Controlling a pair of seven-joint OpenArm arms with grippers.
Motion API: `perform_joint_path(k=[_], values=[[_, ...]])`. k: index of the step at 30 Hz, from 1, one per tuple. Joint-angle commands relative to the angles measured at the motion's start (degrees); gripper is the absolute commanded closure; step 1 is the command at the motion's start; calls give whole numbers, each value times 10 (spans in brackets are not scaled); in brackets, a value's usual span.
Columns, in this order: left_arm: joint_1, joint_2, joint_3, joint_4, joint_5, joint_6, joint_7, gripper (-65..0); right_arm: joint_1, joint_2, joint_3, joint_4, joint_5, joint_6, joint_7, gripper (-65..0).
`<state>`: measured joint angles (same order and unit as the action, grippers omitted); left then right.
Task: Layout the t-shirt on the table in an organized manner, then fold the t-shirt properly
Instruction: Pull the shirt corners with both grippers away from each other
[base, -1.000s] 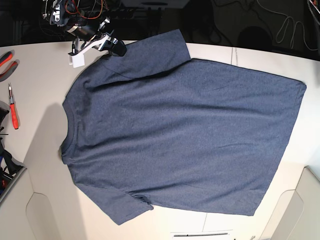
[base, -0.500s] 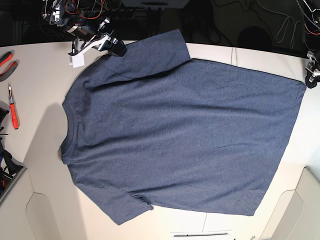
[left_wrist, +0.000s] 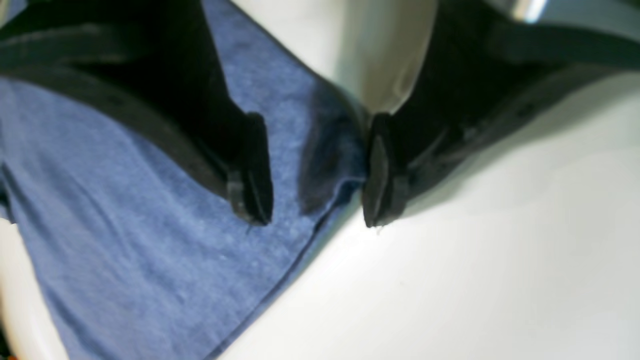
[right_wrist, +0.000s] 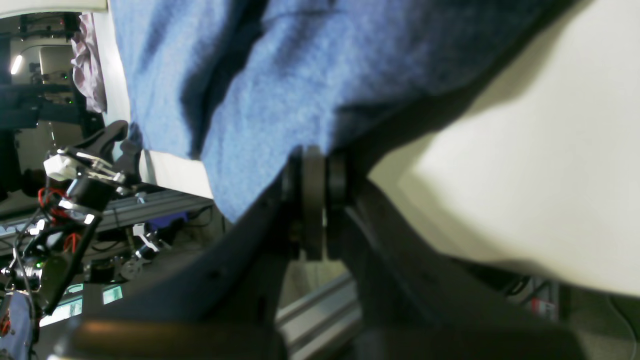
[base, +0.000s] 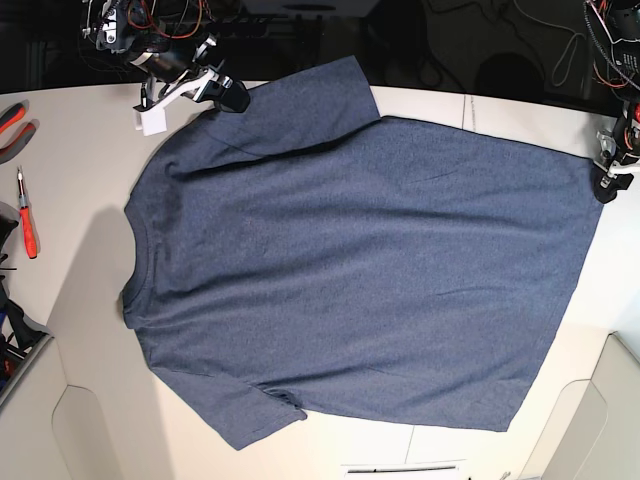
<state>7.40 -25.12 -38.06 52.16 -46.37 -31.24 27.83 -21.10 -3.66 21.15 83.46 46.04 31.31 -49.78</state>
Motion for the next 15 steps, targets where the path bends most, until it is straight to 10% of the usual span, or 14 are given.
perform_joint_path(k=[1, 8, 13, 15], values=[[1, -5, 2, 2, 0, -12, 42, -335, 0, 2, 0, 7, 11, 4, 2, 0], [2, -5, 2, 2, -14, -21, 59, -307, 0, 2, 0, 8, 11, 4, 2, 0], [2, -5, 2, 2, -37, -34, 58, 0, 0, 2, 0, 8, 13, 4, 2, 0], [2, -5, 2, 2, -53, -47, 58, 0, -1, 1, 1, 8, 24, 4, -7, 0]])
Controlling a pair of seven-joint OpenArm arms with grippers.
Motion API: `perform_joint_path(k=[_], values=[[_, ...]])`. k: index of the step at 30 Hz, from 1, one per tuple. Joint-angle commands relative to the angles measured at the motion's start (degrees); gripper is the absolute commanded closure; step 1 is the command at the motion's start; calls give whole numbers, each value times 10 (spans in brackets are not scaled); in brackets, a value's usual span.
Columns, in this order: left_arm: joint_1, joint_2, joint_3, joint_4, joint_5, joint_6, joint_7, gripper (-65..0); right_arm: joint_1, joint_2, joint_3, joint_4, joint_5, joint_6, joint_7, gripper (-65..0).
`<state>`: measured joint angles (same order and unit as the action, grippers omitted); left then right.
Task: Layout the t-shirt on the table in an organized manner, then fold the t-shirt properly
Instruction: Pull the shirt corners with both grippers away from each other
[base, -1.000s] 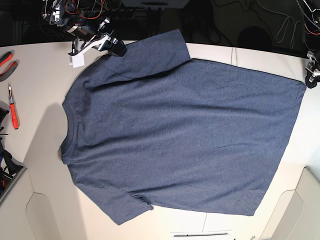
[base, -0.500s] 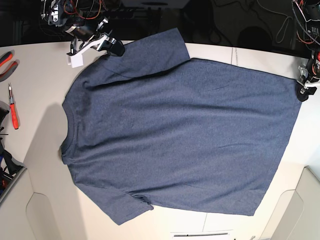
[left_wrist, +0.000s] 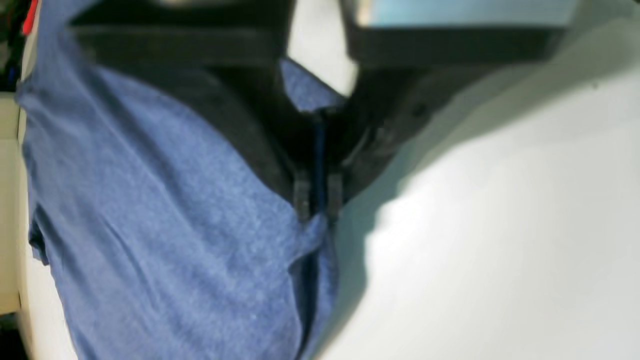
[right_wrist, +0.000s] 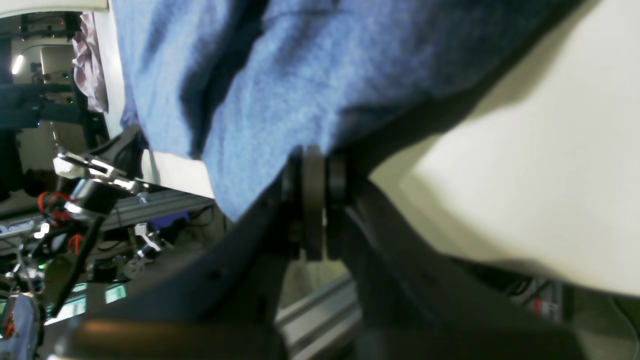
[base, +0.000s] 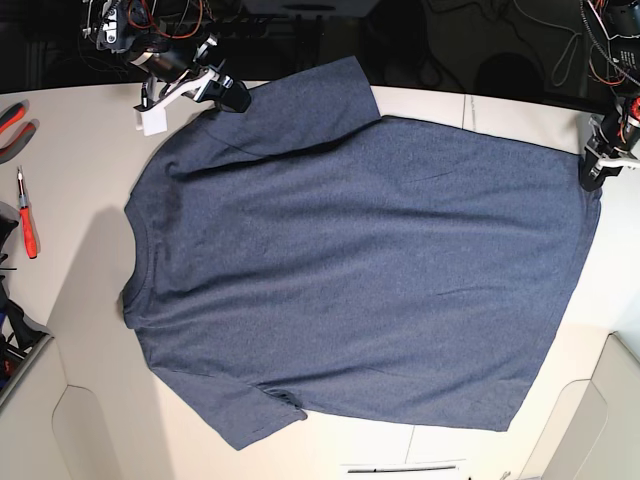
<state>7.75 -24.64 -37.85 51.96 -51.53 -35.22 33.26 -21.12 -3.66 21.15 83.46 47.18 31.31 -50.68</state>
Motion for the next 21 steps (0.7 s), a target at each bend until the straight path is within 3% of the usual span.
perform_joint_path(k=[1, 4, 12, 21], values=[[-1, -11, -1, 4, -9, -19, 5, 0, 0, 1, 1, 8, 17, 4, -4, 0], [-1, -11, -15, 4, -25, -48, 11, 0, -2, 0, 1, 14, 19, 4, -10, 0], [2, -11, -88, 4, -107, -48, 101, 0, -33, 0, 8, 101, 13, 4, -19, 0], [42, -11, -90, 4, -150, -48, 108, 0, -35, 2, 13, 163, -3, 4, -60, 0]])
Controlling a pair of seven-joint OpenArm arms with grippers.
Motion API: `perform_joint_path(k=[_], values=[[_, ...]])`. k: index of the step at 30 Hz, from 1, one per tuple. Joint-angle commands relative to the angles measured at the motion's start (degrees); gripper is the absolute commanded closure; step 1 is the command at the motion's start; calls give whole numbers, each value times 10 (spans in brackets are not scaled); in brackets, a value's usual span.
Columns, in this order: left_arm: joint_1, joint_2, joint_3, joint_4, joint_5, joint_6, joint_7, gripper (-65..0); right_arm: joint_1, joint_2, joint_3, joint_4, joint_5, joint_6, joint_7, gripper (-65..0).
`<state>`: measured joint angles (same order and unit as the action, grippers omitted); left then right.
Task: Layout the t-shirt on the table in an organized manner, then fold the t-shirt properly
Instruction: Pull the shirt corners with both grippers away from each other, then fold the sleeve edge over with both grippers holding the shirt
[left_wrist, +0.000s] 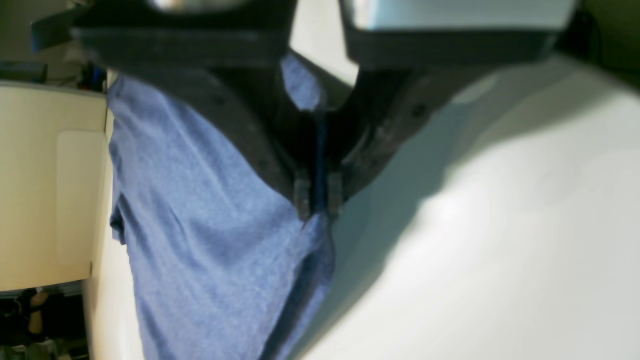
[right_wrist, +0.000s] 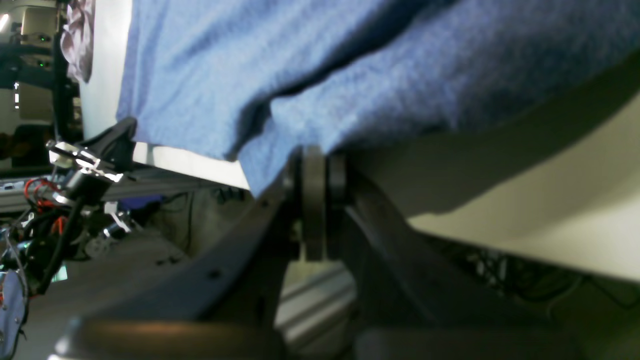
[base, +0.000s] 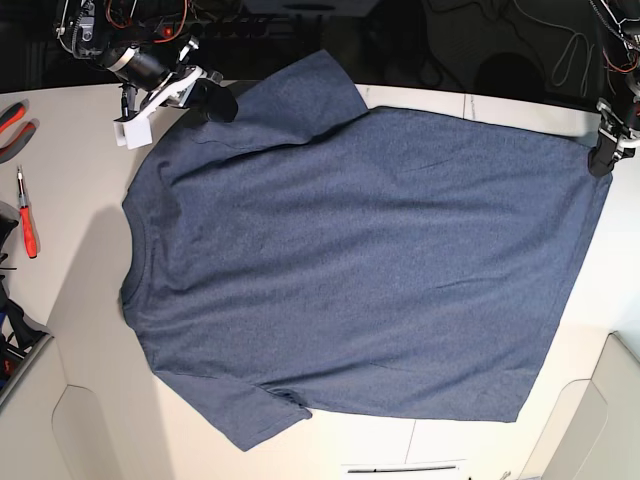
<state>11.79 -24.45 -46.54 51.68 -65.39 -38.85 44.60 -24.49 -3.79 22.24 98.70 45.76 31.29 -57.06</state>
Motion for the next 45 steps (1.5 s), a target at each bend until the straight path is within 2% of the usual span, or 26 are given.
perform_joint_path(k=[1, 7, 15, 25, 34, 41, 45], values=[[7, -13, -3, 7, -18, -11, -4, 0, -1, 3, 2, 10, 11, 4, 2, 0], [17, -13, -3, 8, -46, -11, 19, 0, -1, 3, 18, 11, 11, 4, -2, 0], [17, -13, -3, 8, -51, -11, 20, 0, -1, 10, 73, 12, 23, 4, -10, 0], [17, -13, -3, 8, -54, -11, 20, 0, -4, 19, 76, 14, 46, 5, -34, 0], [17, -13, -3, 26, -119, -11, 75, 0, -49, 19, 76, 115, 34, 5, -29, 0], [10, -13, -3, 64, -116, -11, 63, 0, -34, 19, 76, 133, 26, 5, -8, 0], [-24, -11, -3, 64, -72, -11, 42, 0, 10, 19, 73, 132, 1, 5, 13, 0]])
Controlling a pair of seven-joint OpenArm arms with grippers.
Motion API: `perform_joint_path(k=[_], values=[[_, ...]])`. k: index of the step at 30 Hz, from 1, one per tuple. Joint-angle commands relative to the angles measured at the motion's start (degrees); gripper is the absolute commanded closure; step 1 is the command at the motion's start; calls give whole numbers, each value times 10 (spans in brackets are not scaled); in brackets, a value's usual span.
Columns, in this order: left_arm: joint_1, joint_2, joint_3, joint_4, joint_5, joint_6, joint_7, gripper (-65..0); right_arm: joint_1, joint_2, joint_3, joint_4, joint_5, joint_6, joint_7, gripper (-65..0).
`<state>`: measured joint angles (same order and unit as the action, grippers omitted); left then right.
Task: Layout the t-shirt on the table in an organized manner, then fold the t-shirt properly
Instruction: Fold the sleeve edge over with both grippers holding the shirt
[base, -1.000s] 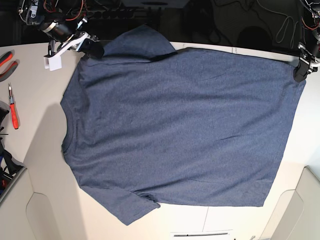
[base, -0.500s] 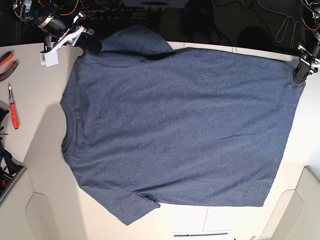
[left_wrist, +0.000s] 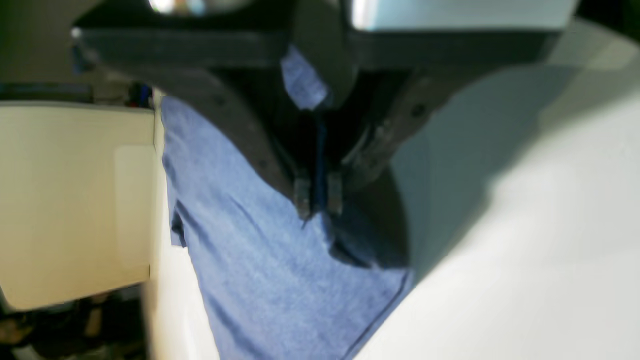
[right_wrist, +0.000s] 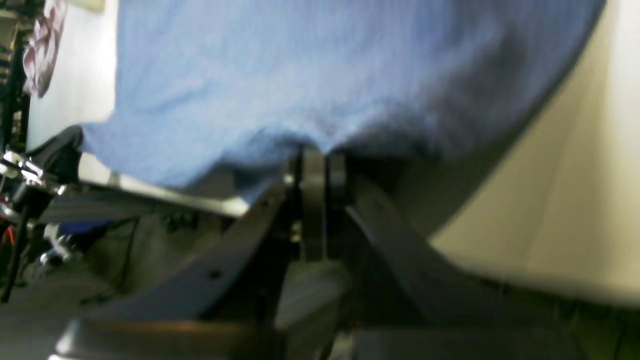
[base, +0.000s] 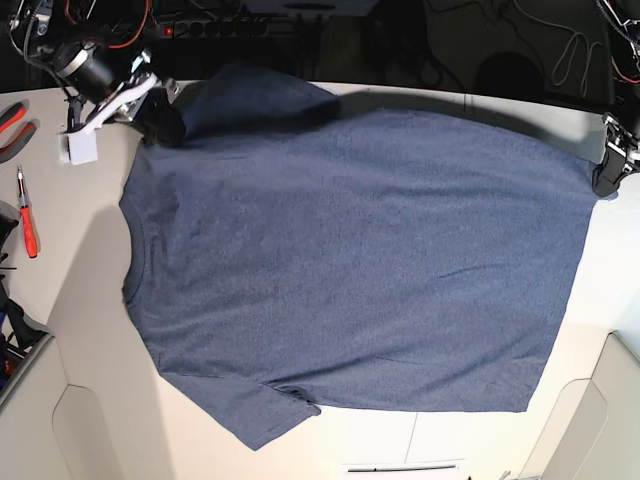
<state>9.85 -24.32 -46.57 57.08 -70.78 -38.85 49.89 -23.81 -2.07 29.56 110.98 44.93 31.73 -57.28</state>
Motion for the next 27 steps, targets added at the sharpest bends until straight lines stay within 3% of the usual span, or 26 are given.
perform_joint_path(k=[1, 6, 14, 21, 27], values=[[-13, -12, -2, 10, -2, -11, -24, 0, 16, 2, -3, 9, -6, 0, 22, 0], [-64, -11, 17, 10, 67, -11, -61, 0, 86, 2, -41, -15, -80, 0, 44, 0], [-114, -11, 129, 10, 201, -11, -158, 0, 178, 20, -101, -140, -214, -5, 124, 0], [-121, -11, 148, 10, 263, -2, -221, 0, 255, 52, -101, -255, -220, -15, 139, 0], [-126, -11, 148, 10, 285, 7, -238, 0, 291, 55, -101, -276, -220, -15, 138, 0]])
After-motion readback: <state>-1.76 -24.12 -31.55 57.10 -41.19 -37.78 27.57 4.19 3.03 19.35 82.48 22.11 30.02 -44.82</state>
